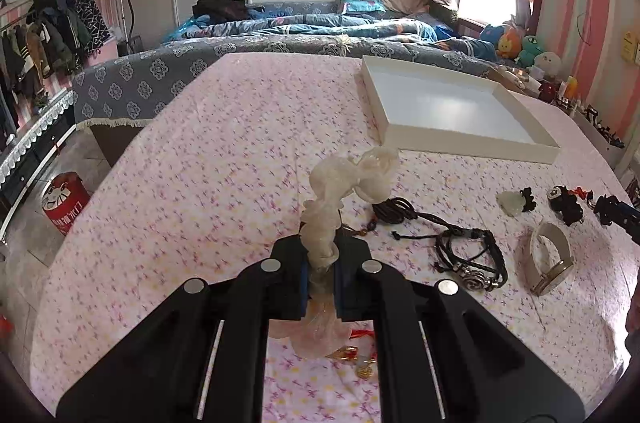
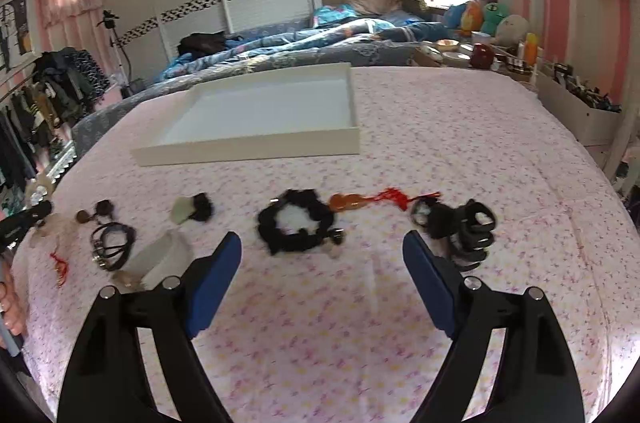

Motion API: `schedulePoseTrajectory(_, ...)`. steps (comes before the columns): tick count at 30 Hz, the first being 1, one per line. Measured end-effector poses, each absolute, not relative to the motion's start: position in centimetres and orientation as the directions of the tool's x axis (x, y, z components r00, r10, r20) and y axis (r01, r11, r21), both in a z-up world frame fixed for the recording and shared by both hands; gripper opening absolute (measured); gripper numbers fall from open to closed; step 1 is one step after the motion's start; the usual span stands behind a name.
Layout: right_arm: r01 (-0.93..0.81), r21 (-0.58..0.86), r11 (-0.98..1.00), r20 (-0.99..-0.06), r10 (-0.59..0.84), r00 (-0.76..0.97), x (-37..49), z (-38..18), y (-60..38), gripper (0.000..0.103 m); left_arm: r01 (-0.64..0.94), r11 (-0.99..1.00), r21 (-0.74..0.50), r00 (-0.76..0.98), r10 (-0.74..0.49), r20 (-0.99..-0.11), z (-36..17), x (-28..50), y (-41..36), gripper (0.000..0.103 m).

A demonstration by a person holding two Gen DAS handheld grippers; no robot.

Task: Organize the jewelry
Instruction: 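Carry the bracelet with the left tool while the right tool grasps the white-strap watch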

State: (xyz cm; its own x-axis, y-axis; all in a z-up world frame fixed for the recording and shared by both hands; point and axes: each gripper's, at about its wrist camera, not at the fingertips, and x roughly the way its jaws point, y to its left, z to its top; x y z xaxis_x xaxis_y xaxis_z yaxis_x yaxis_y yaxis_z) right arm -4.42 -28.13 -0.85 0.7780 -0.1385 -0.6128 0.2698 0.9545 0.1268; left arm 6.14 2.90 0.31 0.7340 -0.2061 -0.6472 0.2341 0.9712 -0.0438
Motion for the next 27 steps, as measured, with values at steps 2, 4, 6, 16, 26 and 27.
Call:
schedulePoseTrajectory(2,0.271,0.151,0.951,-0.623,-0.121,0.773,-4.1,-0.9,-28.7,0.074,0.23,0.973,-0.034,0.739,-0.197,-0.644,0.5,6.4,3.1,0.007)
schedulePoseTrajectory(4,0.248,0.155,0.956,-0.63,-0.097,0.77,-3.6,-1.0,-28.3,0.071,0.223,0.974,-0.035,0.741,-0.193,-0.644,0.5,6.5,3.3,0.007)
schedulePoseTrajectory(6,0.213,0.143,0.967,-0.631,-0.077,0.772,-3.1,-1.1,-27.1,0.07,0.221,0.975,-0.037,0.739,-0.192,-0.646,0.3,6.8,3.3,0.007)
schedulePoseTrajectory(16,0.106,0.166,0.98,-0.635,0.025,0.772,-1.9,-2.0,-21.4,0.062,0.227,0.973,-0.049,0.721,-0.202,-0.663,-0.8,7.2,2.9,0.007)
schedulePoseTrajectory(26,0.052,0.107,0.993,-0.72,0.041,0.692,1.8,-2.7,-18.4,0.03,0.243,0.968,-0.055,0.707,-0.216,-0.673,-1.5,7.3,2.8,0.007)
schedulePoseTrajectory(27,0.053,0.108,0.993,-0.732,0.043,0.68,2.0,-3.0,-18.4,0.029,0.244,0.968,-0.057,0.706,-0.217,-0.674,-1.5,7.3,2.9,0.007)
